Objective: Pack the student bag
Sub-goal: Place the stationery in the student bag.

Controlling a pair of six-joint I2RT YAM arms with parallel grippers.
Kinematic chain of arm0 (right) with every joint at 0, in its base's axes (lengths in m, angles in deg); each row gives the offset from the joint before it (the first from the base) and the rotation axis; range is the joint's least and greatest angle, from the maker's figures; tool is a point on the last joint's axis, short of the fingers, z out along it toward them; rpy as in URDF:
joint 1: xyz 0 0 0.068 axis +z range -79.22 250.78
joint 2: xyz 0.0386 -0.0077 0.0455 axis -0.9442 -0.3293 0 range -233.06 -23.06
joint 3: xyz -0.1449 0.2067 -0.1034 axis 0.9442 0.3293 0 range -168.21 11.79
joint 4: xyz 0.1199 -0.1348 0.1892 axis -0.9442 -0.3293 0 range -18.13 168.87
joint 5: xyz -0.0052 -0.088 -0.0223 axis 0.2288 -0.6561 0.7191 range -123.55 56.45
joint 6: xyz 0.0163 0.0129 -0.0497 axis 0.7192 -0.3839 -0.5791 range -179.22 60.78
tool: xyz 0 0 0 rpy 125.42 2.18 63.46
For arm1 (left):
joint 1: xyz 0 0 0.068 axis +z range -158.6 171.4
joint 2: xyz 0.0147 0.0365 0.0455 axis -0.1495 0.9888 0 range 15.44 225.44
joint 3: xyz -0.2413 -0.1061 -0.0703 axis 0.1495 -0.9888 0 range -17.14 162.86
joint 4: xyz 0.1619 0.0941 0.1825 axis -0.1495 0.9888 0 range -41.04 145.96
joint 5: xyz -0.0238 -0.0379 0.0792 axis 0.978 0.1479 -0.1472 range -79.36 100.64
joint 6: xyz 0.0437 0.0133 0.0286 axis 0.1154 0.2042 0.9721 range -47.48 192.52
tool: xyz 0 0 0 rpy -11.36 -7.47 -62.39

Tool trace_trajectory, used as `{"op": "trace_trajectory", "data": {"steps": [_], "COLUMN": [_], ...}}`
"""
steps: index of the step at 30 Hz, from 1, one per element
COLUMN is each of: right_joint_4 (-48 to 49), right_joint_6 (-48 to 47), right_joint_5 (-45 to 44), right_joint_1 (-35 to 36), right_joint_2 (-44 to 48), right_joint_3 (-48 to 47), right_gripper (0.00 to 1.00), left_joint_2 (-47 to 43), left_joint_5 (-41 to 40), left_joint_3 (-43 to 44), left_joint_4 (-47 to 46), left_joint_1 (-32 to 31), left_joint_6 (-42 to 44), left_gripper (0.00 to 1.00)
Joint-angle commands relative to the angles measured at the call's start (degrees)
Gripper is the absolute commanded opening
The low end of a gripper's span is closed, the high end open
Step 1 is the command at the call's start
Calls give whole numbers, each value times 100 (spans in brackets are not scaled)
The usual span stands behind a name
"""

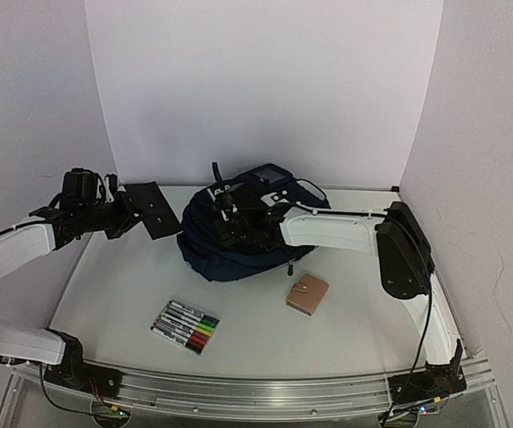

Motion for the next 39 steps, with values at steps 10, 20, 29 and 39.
{"op": "trace_trajectory", "data": {"steps": [10, 20, 29, 39], "right_joint_4": [1036, 1388, 1388, 1388], "right_joint_6": [2030, 2510, 2441, 2376], "right_joint_5": [2268, 2646, 2505, 2360], "right_joint_1": [-943, -897, -805, -736], "right_joint_2": [1328, 1688, 1949, 2027], "right_joint_3": [367, 746, 1037, 1203], "right_gripper": [0, 0, 0, 0], "left_joint_2": [1094, 2392, 3786, 5265], "left_joint_5": [1704, 2264, 2384, 1257], "left_joint_3": [97, 838, 2005, 3052], "left_joint_4": [-1910, -2564, -3225, -4150], "left_joint_1": [6, -315, -977, -1368], "left_joint_6": [-648, -799, -1290, -1208], "left_gripper": [0, 0, 0, 0]}}
